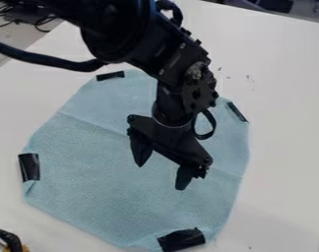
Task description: Fold the top right edge of the cloth
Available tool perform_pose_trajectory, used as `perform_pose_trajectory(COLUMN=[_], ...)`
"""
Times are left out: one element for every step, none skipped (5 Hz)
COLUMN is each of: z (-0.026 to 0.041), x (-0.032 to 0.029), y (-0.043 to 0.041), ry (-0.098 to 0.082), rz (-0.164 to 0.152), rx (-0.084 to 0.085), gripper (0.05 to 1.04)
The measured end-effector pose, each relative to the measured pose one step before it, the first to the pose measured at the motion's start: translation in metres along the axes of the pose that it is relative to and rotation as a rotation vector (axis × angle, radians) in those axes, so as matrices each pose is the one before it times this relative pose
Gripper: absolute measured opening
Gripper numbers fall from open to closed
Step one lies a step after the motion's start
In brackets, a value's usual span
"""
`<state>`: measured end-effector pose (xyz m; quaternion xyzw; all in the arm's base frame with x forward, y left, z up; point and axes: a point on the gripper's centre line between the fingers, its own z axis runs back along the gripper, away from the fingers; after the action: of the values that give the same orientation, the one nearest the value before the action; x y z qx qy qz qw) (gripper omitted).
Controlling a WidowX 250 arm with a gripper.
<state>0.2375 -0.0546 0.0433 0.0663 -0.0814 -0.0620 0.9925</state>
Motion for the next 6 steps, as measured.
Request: perform_pose_trajectory(z=[-0.00513,0.00081,0.01211,-0.00081,-0.01533,-0.01052], x=[-0.00281,0.02331,0.0276,0.04123,0.03737,0.02957], y=[0.00021,-0.00151,0.00337,-0.00738,-0.01634,-0.01012], ry=[0.0224,-0.0097,-0.0467,-0.0495,-0.0369,-0.0193], rz=[0.0003,-0.0034,0.0006,0.0045,-0.0012,-0.0251], rx=[0.0081,0.0611,0.0575,0.0093,-0.0335,-0.0185], gripper=[1.001,1.001,1.001,1.001,1.001,1.001])
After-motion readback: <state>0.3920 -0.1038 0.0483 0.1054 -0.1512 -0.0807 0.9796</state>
